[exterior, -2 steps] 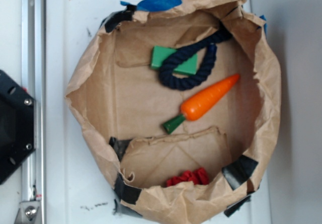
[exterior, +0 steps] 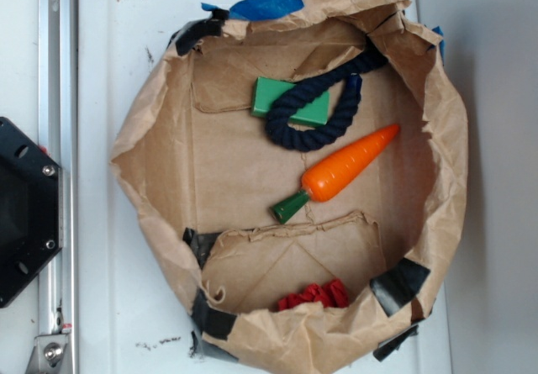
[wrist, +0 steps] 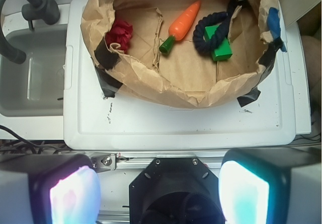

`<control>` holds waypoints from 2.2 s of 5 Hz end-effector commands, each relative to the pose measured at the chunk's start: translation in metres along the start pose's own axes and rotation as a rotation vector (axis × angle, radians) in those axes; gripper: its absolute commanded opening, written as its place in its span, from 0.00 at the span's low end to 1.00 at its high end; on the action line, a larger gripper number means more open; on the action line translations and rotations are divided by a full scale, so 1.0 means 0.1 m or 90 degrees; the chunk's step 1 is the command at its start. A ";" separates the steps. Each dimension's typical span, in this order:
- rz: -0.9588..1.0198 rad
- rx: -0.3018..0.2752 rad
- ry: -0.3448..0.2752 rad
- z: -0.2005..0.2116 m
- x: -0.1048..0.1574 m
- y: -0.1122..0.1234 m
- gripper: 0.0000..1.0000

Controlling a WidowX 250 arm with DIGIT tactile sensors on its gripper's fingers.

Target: Grab the red paper.

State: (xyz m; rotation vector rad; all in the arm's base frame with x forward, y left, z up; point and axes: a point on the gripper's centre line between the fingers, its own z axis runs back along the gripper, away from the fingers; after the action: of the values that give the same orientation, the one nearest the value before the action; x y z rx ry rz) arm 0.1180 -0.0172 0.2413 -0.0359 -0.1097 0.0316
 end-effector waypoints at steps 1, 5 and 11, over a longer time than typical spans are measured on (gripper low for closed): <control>-0.056 0.005 -0.029 -0.10 0.40 0.06 1.00; -0.486 -0.068 -0.092 -0.67 1.66 0.15 1.00; -0.790 -0.116 -0.123 -1.50 1.48 0.23 1.00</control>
State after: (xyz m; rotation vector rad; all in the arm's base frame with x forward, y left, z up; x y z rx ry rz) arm 0.2837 0.0169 0.0960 -0.1759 -0.2765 -1.1831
